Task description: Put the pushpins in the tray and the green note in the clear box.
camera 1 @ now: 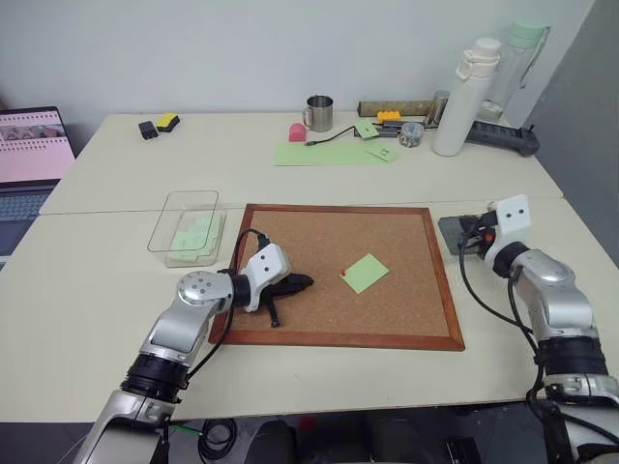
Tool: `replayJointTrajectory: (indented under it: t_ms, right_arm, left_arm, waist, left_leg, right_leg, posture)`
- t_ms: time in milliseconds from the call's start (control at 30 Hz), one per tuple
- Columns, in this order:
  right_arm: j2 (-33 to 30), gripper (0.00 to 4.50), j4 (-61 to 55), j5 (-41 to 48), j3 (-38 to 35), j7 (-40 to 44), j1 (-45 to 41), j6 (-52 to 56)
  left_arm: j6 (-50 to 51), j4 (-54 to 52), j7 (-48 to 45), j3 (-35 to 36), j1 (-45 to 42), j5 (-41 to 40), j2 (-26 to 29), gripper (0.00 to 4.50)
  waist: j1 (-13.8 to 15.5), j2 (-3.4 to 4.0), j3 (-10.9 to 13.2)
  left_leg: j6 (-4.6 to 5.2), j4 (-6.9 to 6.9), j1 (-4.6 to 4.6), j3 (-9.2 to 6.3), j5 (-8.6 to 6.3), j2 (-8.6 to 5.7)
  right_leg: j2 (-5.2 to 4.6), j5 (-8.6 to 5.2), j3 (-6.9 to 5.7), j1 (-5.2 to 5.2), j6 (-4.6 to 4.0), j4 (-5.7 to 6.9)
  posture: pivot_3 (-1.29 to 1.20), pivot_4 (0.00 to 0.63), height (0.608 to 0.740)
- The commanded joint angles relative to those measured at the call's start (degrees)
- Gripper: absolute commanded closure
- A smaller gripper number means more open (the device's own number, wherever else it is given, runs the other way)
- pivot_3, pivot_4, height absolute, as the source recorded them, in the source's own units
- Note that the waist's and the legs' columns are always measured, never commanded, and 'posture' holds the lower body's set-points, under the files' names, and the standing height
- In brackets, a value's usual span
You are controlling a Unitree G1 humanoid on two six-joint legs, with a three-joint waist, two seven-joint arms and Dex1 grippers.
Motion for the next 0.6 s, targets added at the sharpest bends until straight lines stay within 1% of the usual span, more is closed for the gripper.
replayJointTrajectory:
  t_ms: [33, 100, 133, 233, 267, 367, 500, 600]
  right_arm:
    - [-0.8, 4.26, 5.7, -0.6, -0.8, 1.2, -3.1, -3.1]
    - [-0.5, 3.98, 7.0, -0.3, -1.1, 1.6, -3.7, -3.6]
    - [-0.4, 3.70, 7.4, -0.3, -1.1, 1.7, -3.9, -3.9]
    - [-0.6, 3.18, 8.9, -1.1, -1.0, 1.5, -4.6, -5.3]
    - [-0.7, 3.06, 9.2, -1.2, -1.1, 1.5, -4.9, -5.6]
    - [-0.9, 3.06, 9.3, -0.9, -1.4, 1.8, -5.2, -6.5]
    - [-1.1, 3.06, 6.5, -0.3, -1.4, 3.8, -4.6, -8.0]
    - [1.2, 3.06, -4.9, 4.6, 0.4, 9.3, -2.3, -4.3]
  left_arm:
    - [1.7, 1.4, 0.4, -0.7, 2.1, 1.1, 1.2, 4.50]
    - [1.9, 0.8, 0.5, -0.4, 2.6, 1.0, 1.5, 4.50]
    - [2.1, 0.5, 0.6, -0.3, 2.9, 0.9, 1.6, 4.50]
    - [2.4, -0.3, 0.8, -0.1, 3.5, 0.9, 1.8, 4.50]
    - [2.6, -0.6, 0.8, 0.0, 3.6, 0.9, 1.8, 4.50]
    - [3.0, -1.1, 1.1, -0.1, 3.8, 0.8, 1.8, 4.50]
    - [3.5, -1.4, 1.3, -0.2, 3.6, 0.8, 1.6, 4.50]
    - [3.5, -1.0, 1.2, -0.2, 3.3, 0.8, 1.5, 4.50]
  waist:
    - [-0.1, 0.00, 0.0]
    - [-0.1, 0.02, 0.0]
    - [-0.1, 0.02, 0.0]
    - [-0.2, 0.02, 0.0]
    - [-0.2, 0.02, 0.0]
    - [-0.3, 0.03, 0.0]
    - [-0.3, 0.03, 0.0]
    - [-0.3, 0.05, 0.0]
  left_leg:
    - [0.00, 0.00, 0.00, 0.01, 0.00, 0.00]
    - [0.00, 0.00, 0.00, 0.02, 0.00, 0.00]
    - [0.00, 0.00, 0.00, 0.02, 0.00, 0.00]
    - [0.00, 0.00, 0.00, 0.01, 0.00, 0.02]
    - [0.00, -0.01, 0.00, 0.02, 0.00, 0.02]
    - [0.00, -0.01, 0.00, 0.02, 0.00, 0.02]
    - [0.00, -0.01, 0.00, 0.00, 0.00, 0.02]
    - [0.00, -0.01, 0.00, 0.00, 0.00, 0.02]
  right_leg:
    - [-0.01, 0.00, 0.01, 0.00, 0.00, 0.01]
    - [-0.01, 0.00, 0.02, 0.00, 0.00, 0.01]
    - [-0.01, 0.00, 0.02, 0.00, 0.00, 0.01]
    - [-0.01, 0.00, 0.01, 0.00, 0.00, 0.01]
    - [-0.01, 0.00, 0.02, -0.01, 0.00, 0.01]
    - [0.00, 0.00, 0.03, -0.01, 0.00, 0.01]
    - [0.00, 0.00, 0.03, -0.01, 0.00, 0.00]
    - [0.00, 0.00, 0.03, -0.02, 0.00, 0.01]
  posture:
    - [0.00, 0.150, 0.740]
    - [0.00, 0.150, 0.740]
    - [0.00, 0.150, 0.740]
    - [0.00, 0.150, 0.740]
    - [0.00, 0.150, 0.740]
    - [0.00, 0.150, 0.740]
    - [0.00, 0.150, 0.740]
    - [0.00, 0.150, 0.740]
